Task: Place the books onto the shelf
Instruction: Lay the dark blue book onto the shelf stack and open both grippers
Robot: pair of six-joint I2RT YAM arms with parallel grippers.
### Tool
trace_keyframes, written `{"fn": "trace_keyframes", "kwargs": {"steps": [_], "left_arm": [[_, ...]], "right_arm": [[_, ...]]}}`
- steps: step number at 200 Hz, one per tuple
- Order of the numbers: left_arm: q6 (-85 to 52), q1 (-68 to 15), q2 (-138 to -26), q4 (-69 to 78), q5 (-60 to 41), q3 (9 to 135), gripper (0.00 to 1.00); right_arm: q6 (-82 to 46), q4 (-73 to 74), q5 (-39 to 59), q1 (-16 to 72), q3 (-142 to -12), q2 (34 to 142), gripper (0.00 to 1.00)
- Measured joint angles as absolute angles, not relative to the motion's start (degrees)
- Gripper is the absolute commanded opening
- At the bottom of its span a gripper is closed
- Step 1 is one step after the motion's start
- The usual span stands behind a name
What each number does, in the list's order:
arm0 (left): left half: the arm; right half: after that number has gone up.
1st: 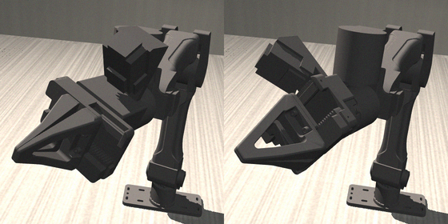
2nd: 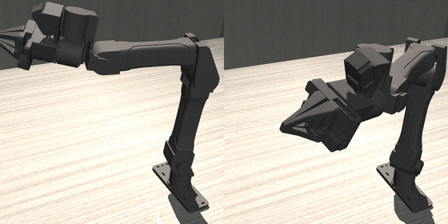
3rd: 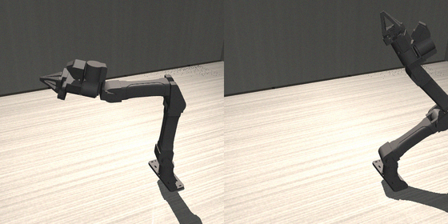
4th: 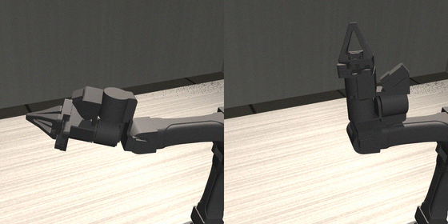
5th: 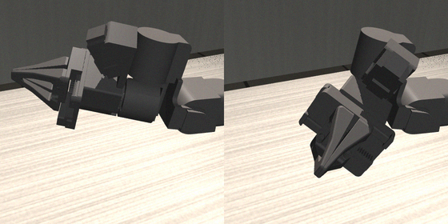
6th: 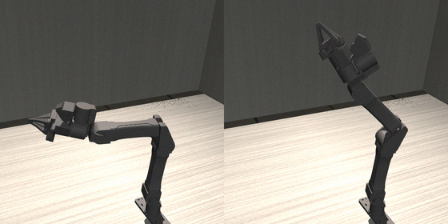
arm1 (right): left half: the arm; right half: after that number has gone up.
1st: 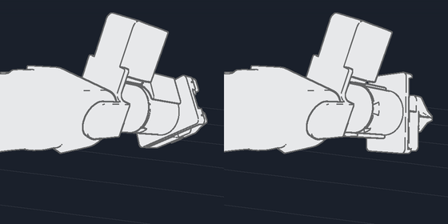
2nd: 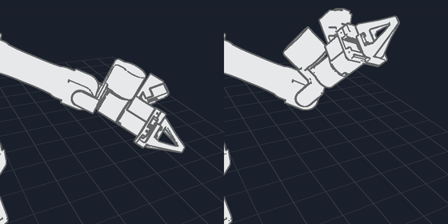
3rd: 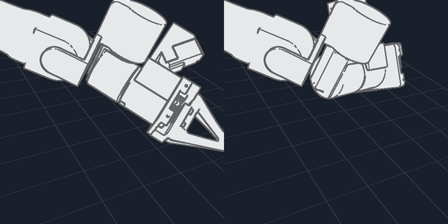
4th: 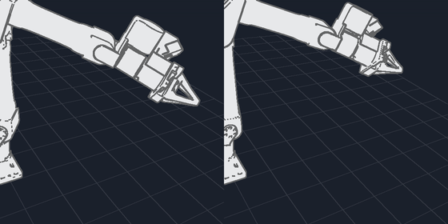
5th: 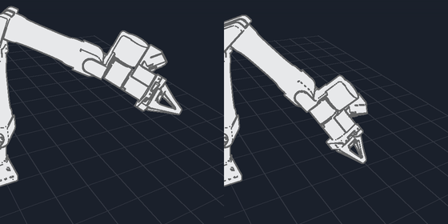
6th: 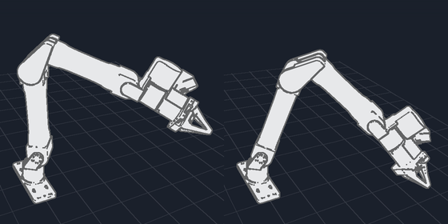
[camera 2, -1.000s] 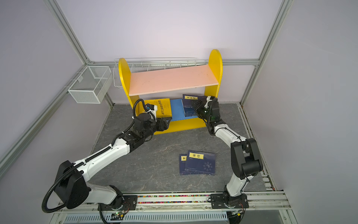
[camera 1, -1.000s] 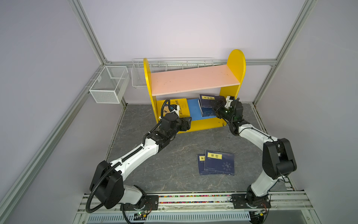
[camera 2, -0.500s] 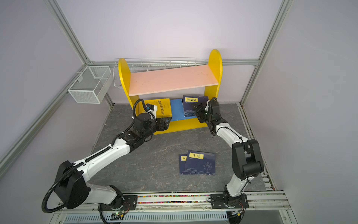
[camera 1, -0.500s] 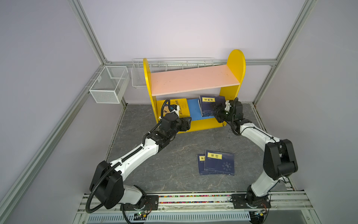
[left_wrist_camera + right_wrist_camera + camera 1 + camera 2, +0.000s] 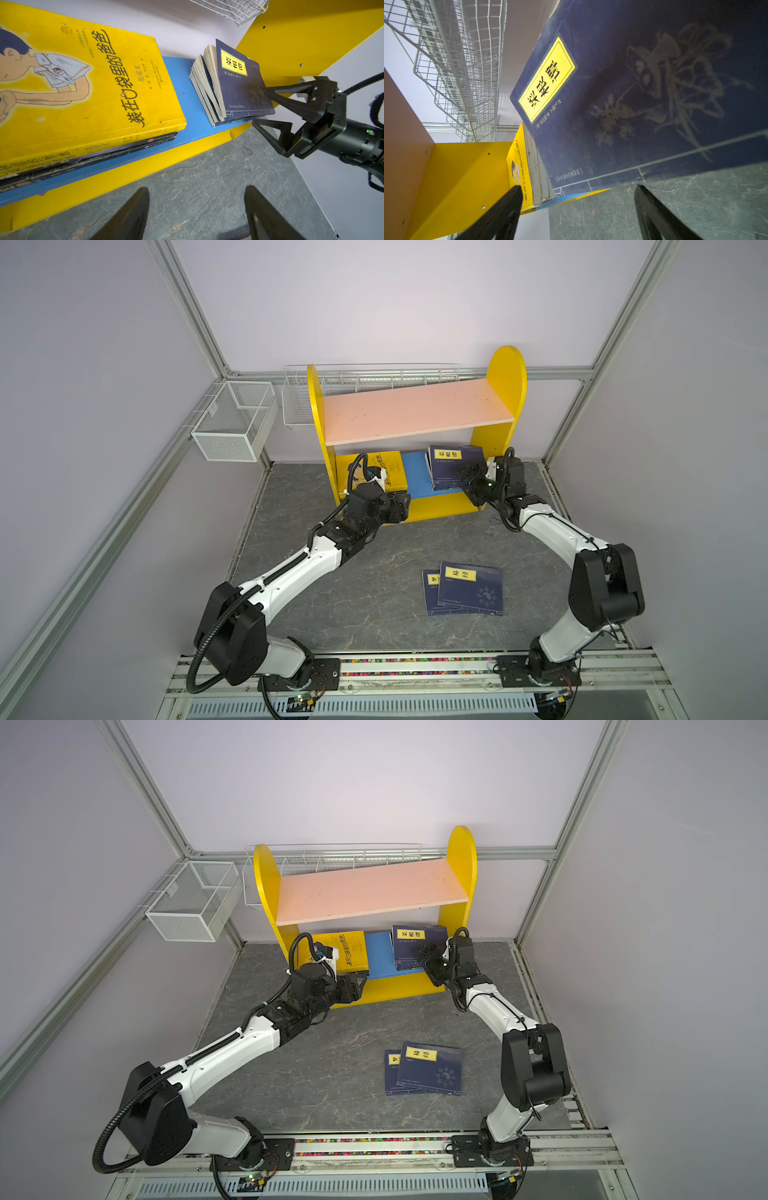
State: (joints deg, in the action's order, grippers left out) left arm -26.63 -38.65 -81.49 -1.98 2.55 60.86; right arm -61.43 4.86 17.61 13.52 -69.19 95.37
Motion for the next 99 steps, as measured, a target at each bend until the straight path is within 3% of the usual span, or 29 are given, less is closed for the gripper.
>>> {"fn": "trace_keyframes", "kwargs": {"steps": [99], "left_arm": [[-26.4, -38.7, -84.7, -3.4, 0.5, 62.6, 0.73]], "right_arm": [[-59.9, 3.6, 18.8, 11.4, -69.2, 94.9, 0.83]]}}
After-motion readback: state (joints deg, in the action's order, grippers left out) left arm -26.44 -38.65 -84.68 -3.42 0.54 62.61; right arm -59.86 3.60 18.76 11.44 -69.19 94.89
